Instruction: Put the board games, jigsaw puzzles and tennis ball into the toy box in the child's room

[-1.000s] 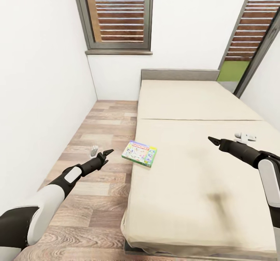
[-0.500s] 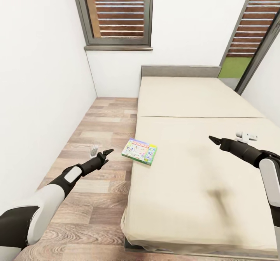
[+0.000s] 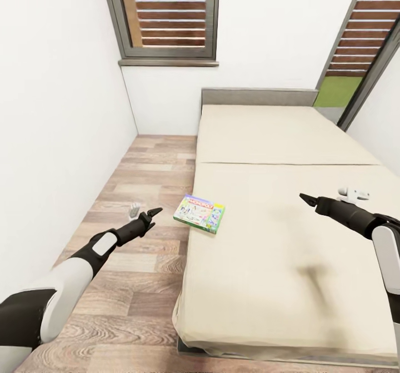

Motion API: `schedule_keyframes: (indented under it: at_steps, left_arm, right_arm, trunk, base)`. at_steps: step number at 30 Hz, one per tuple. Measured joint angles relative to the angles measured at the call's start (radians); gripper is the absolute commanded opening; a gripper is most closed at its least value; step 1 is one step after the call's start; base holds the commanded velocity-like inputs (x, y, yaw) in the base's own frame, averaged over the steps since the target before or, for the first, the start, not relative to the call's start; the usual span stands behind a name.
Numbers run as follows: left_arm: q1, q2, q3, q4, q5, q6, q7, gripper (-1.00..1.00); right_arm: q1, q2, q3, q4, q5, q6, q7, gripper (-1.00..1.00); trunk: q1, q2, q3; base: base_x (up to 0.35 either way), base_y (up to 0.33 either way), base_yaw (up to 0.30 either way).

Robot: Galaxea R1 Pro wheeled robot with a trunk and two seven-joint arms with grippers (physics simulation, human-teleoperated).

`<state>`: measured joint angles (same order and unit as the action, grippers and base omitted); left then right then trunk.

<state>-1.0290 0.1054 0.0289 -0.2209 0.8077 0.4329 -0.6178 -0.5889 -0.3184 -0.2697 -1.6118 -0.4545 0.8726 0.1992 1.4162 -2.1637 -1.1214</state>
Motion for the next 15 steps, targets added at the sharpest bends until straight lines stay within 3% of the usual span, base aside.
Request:
schedule_keyframes:
  at_steps: [15]
  left_arm:
    - [-0.016, 0.001, -0.001, 0.0, 0.0, 0.0, -0.005, 1.0]
  right_arm:
    - [0.001, 0.003, 0.0, 0.0, 0.0, 0.0, 0.001, 1.0]
  trunk:
    - [0.0, 0.0, -0.007]
  base:
    - [0.0, 0.0, -0.001]
